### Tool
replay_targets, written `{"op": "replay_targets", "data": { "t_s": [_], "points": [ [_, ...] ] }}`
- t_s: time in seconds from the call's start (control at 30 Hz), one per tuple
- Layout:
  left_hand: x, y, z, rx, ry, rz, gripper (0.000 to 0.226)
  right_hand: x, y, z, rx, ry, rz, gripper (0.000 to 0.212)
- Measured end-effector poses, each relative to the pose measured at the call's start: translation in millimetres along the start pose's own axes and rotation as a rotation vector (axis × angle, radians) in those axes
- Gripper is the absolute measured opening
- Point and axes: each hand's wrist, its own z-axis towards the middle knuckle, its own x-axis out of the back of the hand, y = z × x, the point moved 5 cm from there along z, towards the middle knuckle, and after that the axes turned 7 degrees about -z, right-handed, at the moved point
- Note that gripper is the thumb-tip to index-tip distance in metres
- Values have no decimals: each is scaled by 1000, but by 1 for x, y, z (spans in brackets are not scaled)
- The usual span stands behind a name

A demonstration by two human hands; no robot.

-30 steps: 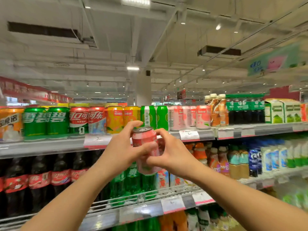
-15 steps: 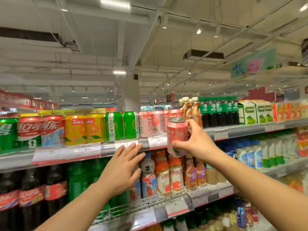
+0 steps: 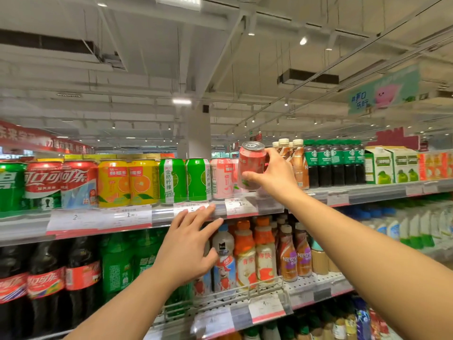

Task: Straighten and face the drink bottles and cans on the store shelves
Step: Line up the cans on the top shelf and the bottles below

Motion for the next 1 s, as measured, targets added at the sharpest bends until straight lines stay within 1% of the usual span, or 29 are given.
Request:
{"op": "replay_targets", "data": {
  "t_s": [0.17, 0.27, 0.33, 0.43, 0.53, 0.67, 0.8, 0.9, 1.0],
  "points": [
    [1, 2, 0, -2, -7, -17, 72, -18, 4, 5, -29, 22, -70, 62],
    [-1, 3, -1, -6, -10, -10, 72, -24, 8, 11, -48, 2, -150, 63],
    [-1, 2, -1, -3, -4, -1, 71, -27, 10, 13, -57, -20, -211, 68],
    [-2, 2, 0, -8, 4, 3, 70, -28, 6, 16, 9, -3, -356, 79],
    [-2, 3, -1, -4, 7, 14, 71, -28, -3, 19, 110, 7, -565, 71],
    [-3, 2, -1, 1, -16, 30, 74, -30, -8, 25, 132, -63, -688, 69],
    [-4, 2, -1, -7, -25, 18, 75, -26, -3, 31, 116, -117, -703, 75],
    [-4, 1, -1, -7, -17, 1, 74, -29, 3, 34, 137, -150, -695, 77],
    [-3, 2, -1, -9, -23, -4, 75, -29, 9, 37, 152, -182, -609, 78]
  ]
}}
